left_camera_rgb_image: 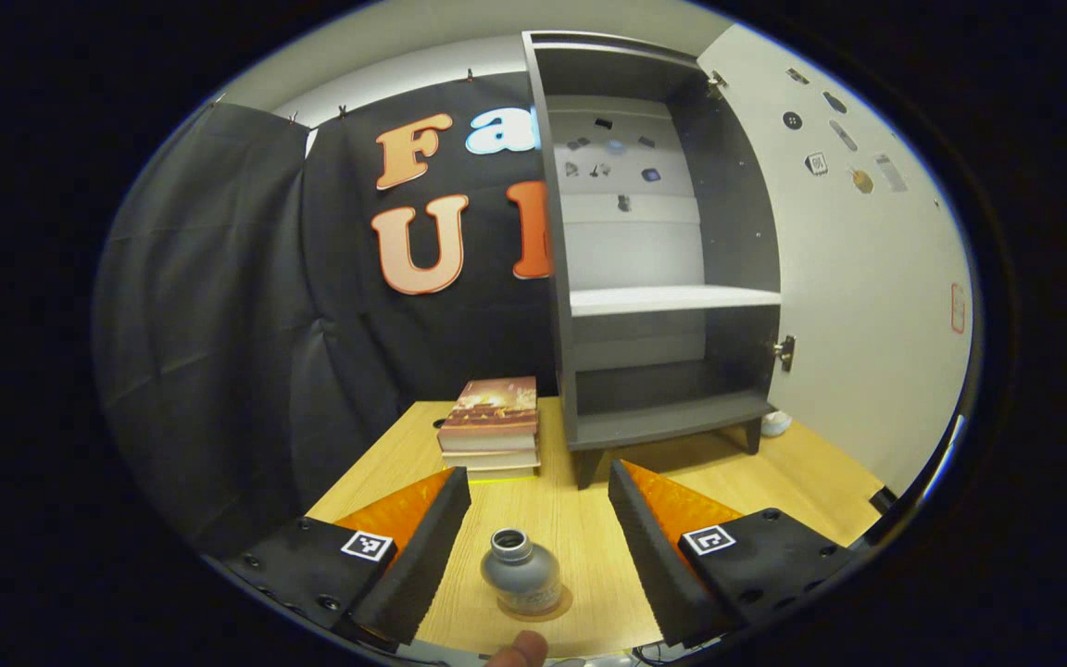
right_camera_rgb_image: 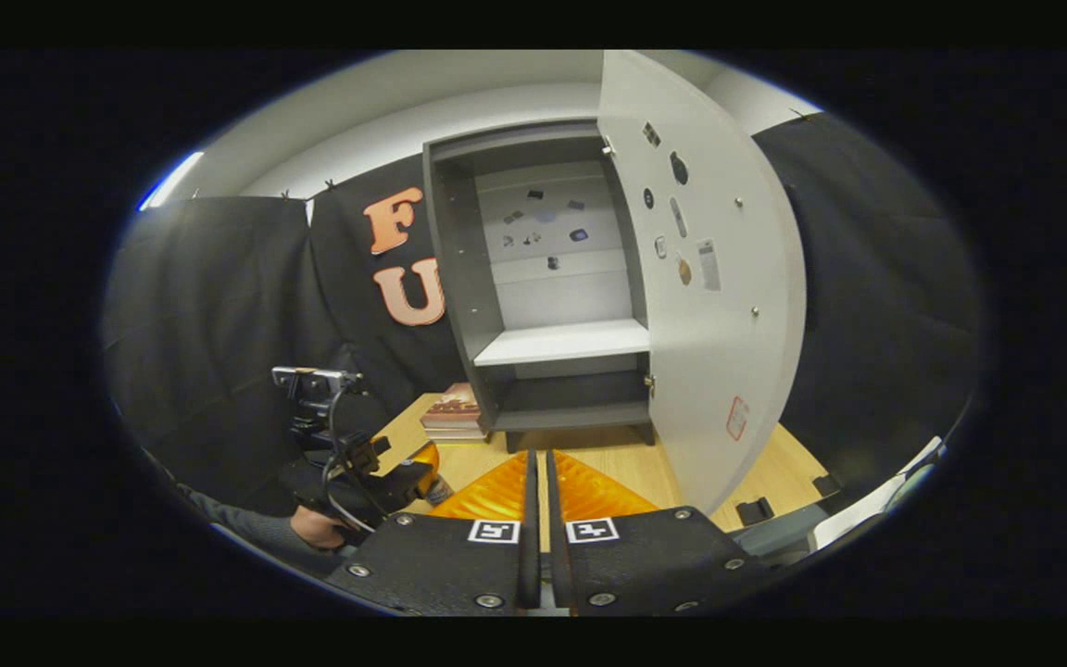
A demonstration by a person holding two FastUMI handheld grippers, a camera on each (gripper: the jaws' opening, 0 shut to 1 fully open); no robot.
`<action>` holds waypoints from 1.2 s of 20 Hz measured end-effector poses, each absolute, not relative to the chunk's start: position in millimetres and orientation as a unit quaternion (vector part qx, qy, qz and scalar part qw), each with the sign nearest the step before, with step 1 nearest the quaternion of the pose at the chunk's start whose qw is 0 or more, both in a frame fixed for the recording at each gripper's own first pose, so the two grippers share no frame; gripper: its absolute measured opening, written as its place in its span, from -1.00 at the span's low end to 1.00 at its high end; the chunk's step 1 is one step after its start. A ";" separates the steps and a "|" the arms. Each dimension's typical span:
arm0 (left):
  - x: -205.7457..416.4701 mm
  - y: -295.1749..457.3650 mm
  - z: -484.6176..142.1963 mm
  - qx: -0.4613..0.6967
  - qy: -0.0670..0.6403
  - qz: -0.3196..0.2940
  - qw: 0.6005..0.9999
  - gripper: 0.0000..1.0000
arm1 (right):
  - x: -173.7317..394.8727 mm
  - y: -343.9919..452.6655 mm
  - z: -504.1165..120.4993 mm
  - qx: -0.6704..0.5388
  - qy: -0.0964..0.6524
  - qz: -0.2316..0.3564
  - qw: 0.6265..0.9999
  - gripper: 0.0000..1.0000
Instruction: Open the cabinet door with the right hand, grasp the bottle in the cabinet with the left hand and place it on the coaster, then close the cabinet door with the right hand.
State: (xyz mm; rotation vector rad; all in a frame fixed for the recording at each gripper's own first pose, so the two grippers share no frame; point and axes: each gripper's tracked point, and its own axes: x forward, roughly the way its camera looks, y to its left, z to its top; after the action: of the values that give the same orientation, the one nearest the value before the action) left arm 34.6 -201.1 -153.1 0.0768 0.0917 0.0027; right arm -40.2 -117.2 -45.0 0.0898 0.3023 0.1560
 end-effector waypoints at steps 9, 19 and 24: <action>27.4 -251.5 -51.0 0.052 -0.026 -0.048 0.997 0.95 | -30.7 -198.8 25.6 0.041 0.073 0.026 0.996 -0.64; 20.3 -266.9 -46.2 0.041 -0.021 -0.062 0.997 0.97 | -14.1 -291.2 35.2 0.021 0.070 -0.029 0.997 -0.05; 19.7 -264.3 -45.9 0.046 -0.019 -0.053 0.997 0.96 | 8.3 -308.3 20.6 0.021 0.078 -0.032 0.996 0.01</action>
State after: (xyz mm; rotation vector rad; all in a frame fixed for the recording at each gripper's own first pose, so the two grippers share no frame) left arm 19.7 -264.3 -45.9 0.0923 -0.0375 -0.1060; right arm 8.3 -308.3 20.6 0.0426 0.1560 -0.0635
